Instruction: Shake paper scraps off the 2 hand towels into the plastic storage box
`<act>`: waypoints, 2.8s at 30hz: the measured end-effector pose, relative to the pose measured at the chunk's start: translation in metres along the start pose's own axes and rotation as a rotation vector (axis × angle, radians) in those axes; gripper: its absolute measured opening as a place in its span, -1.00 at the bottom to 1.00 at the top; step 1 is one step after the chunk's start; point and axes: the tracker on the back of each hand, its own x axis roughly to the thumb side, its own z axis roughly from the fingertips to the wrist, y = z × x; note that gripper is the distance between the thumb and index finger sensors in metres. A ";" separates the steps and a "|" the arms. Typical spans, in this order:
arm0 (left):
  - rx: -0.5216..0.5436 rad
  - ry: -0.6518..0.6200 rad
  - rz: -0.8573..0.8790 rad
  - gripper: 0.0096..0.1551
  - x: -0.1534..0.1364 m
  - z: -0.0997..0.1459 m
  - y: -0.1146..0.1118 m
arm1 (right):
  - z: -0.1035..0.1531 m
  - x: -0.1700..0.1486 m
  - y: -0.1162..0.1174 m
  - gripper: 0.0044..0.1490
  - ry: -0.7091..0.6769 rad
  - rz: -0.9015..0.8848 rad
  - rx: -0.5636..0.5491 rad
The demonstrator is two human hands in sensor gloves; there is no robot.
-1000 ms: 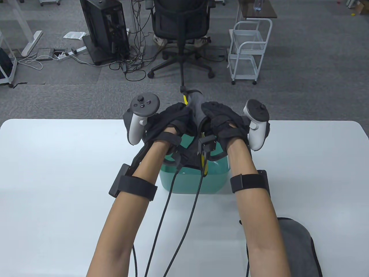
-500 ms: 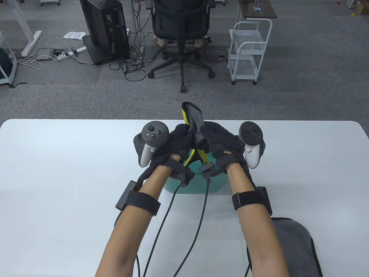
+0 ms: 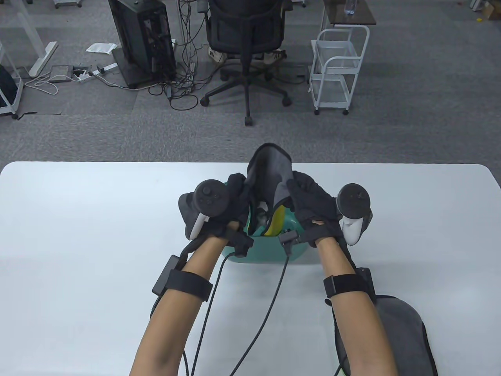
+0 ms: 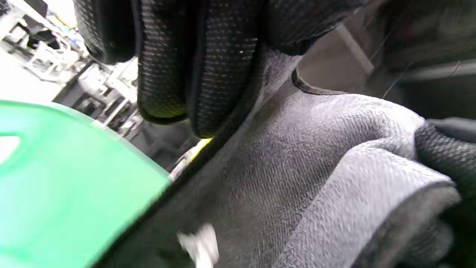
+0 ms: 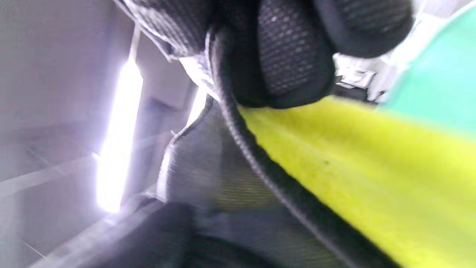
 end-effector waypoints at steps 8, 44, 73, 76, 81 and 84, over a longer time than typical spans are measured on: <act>0.162 -0.031 0.063 -0.49 0.002 0.006 0.015 | 0.000 0.010 -0.012 -0.49 -0.059 -0.116 -0.029; 0.244 -0.077 0.033 -0.49 -0.007 0.033 0.059 | 0.021 0.044 -0.030 -0.50 -0.080 0.153 -0.151; 0.141 -0.295 0.095 -0.55 0.011 0.178 0.114 | 0.178 0.067 -0.056 -0.50 -0.216 0.182 0.081; 0.067 -0.301 0.069 -0.56 0.008 0.192 0.110 | 0.197 0.057 -0.057 -0.50 -0.191 0.195 0.110; -0.071 -0.285 0.042 -0.57 0.001 0.208 0.101 | 0.221 0.044 -0.053 -0.50 -0.130 0.216 0.182; -0.184 -0.222 0.009 -0.57 -0.009 0.208 0.086 | 0.224 0.036 -0.046 -0.50 -0.083 0.311 0.219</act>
